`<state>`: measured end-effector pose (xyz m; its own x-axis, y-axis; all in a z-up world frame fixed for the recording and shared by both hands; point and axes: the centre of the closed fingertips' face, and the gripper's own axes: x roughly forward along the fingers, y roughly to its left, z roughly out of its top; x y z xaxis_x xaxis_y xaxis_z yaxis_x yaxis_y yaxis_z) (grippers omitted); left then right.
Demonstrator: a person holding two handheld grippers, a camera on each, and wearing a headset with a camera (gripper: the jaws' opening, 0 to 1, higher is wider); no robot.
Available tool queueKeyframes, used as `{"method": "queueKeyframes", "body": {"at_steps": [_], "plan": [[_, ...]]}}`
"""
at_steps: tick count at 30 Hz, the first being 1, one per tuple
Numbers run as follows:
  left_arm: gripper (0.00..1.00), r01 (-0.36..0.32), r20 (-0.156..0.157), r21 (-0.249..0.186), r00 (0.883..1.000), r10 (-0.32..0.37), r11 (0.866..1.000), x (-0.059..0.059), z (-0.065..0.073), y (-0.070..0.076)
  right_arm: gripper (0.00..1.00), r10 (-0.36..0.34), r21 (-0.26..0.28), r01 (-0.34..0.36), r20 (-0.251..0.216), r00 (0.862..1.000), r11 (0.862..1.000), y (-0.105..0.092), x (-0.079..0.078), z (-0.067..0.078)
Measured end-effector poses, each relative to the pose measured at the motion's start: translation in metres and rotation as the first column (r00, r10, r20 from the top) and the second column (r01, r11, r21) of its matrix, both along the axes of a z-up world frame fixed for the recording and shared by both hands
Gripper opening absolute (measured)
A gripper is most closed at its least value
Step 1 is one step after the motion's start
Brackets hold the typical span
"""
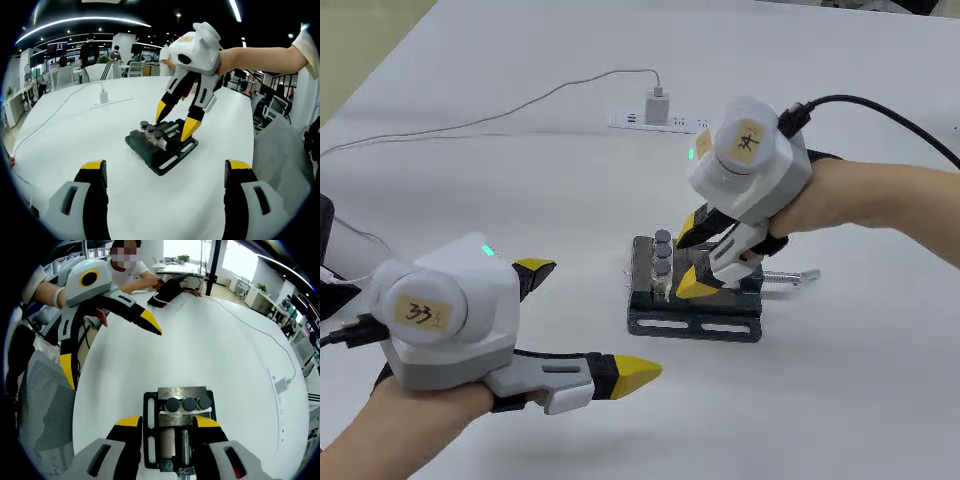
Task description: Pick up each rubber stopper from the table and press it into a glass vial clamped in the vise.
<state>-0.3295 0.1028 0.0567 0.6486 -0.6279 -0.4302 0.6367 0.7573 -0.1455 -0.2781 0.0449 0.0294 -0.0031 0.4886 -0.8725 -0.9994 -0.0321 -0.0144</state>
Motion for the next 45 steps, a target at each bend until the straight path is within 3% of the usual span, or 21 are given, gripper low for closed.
{"method": "queueKeyframes", "body": {"at_steps": [7, 10, 13, 19, 30, 33, 34, 35, 36, 39, 42, 45], "plan": [[0.98, 0.002, -0.003, 0.0, 1.0, -0.002, 1.0, 0.0, 0.0, -0.001, 0.68, -0.09, 0.09, 0.09, -0.01, 0.996, 0.992, -0.014, -0.017, 0.005], [0.98, 0.001, -0.005, -0.001, 1.0, -0.001, 1.0, -0.001, -0.001, 0.0, 0.77, -0.151, 0.146, 0.155, -0.036, 0.988, 0.977, -0.02, -0.022, 0.011], [0.98, -0.002, -0.006, -0.001, 1.0, 0.002, 1.0, -0.001, -0.002, 0.002, 0.85, -0.178, 0.145, 0.181, -0.033, 0.984, 0.973, -0.033, -0.026, 0.01], [0.98, -0.004, -0.008, 0.008, 1.0, 0.004, 1.0, -0.003, -0.002, 0.004, 0.98, -0.294, 0.174, 0.299, -0.053, 0.954, 0.938, -0.062, -0.032, 0.005], [0.99, -0.012, -0.011, 0.012, 1.0, 0.012, 1.0, -0.005, -0.002, 0.007, 0.99, -0.402, 0.217, 0.403, -0.053, 0.914, 0.889, -0.105, -0.056, 0.012], [0.99, -0.018, -0.013, 0.01, 1.0, 0.018, 1.0, -0.006, -0.002, 0.008, 0.99, -0.443, 0.233, 0.443, -0.055, 0.895, 0.866, -0.115, -0.06, 0.011], [0.99, -0.02, -0.015, 0.011, 1.0, 0.02, 1.0, -0.006, -0.002, 0.009, 0.99, -0.474, 0.242, 0.472, -0.056, 0.879, 0.848, -0.12, -0.059, 0.01], [0.99, -0.022, -0.016, 0.012, 1.0, 0.022, 1.0, -0.007, -0.002, 0.009, 0.99, -0.483, 0.247, 0.481, -0.058, 0.874, 0.841, -0.123, -0.06, 0.009], [0.99, -0.021, -0.017, 0.014, 1.0, 0.022, 1.0, -0.008, -0.003, 0.01, 0.99, -0.509, 0.261, 0.506, -0.062, 0.859, 0.822, -0.128, -0.059, 0.008], [0.99, -0.018, -0.024, 0.023, 1.0, 0.019, 1.0, -0.01, -0.004, 0.011, 0.99, -0.542, 0.265, 0.541, -0.079, 0.837, 0.798, -0.138, -0.061, 0.005], [0.99, -0.022, -0.026, 0.024, 0.999, 0.023, 0.999, -0.012, -0.004, 0.013, 0.99, -0.555, 0.264, 0.556, -0.084, 0.827, 0.788, -0.145, -0.064, 0.002], [0.99, -0.051, -0.051, -0.009, 0.997, 0.05, 0.999, -0.013, -0.003, 0.016, 0.99, -0.564, 0.27, 0.565, -0.09, 0.821, 0.78, -0.149, -0.065, 0.002]]}}
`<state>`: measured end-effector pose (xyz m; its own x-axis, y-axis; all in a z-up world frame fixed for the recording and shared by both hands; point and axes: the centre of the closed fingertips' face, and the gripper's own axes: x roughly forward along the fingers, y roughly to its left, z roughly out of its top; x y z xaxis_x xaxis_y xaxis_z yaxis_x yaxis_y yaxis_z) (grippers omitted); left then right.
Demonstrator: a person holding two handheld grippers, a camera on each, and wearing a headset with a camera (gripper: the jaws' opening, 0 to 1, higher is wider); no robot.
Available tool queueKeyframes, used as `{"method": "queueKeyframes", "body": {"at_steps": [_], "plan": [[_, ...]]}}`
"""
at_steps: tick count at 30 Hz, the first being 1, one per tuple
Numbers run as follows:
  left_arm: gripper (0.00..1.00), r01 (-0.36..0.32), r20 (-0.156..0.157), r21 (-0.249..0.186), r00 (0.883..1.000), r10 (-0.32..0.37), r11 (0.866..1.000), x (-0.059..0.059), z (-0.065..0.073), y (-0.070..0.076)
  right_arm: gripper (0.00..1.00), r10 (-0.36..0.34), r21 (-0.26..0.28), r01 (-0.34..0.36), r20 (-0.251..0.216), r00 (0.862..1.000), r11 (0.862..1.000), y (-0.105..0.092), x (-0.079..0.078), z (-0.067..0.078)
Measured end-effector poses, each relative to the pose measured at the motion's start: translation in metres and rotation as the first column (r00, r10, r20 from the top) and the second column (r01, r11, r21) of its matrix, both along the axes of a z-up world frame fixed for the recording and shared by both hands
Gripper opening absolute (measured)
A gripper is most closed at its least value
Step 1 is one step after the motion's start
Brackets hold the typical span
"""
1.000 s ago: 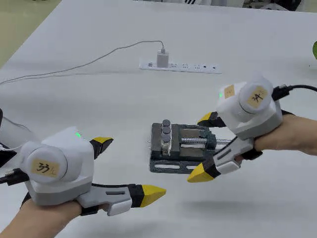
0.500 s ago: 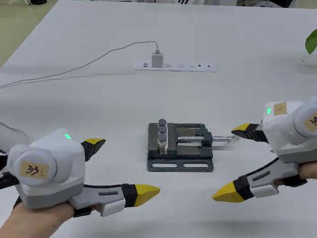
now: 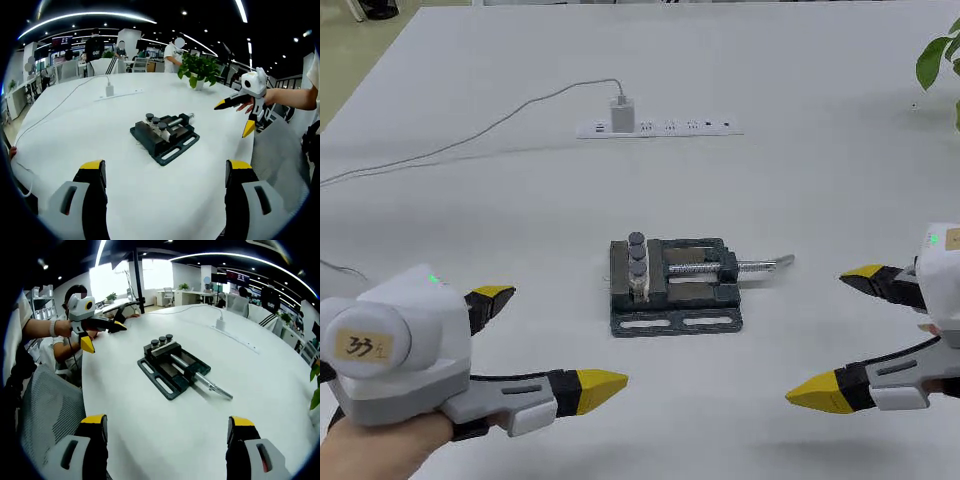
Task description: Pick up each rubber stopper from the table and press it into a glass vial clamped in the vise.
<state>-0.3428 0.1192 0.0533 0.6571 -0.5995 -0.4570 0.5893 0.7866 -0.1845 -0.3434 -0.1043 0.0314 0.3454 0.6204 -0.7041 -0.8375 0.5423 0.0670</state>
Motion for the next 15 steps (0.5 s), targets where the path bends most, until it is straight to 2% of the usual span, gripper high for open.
{"method": "queueKeyframes", "body": {"at_steps": [4, 15], "plan": [[0.99, -0.01, -0.007, 0.009, 1.0, 0.01, 1.0, -0.0026, -0.0008, 0.004, 0.99, -0.012, 0.012, 0.012, 0.006, 1.0, 1.0, -0.002, 0.0001, 0.0017], [0.99, -0.001, -0.024, 0.028, 1.0, 0.001, 1.0, -0.0095, -0.0045, 0.0023, 0.99, -0.019, 0.027, 0.019, 0.0, 1.0, 0.999, -0.0041, -0.005, 0.0002]]}}
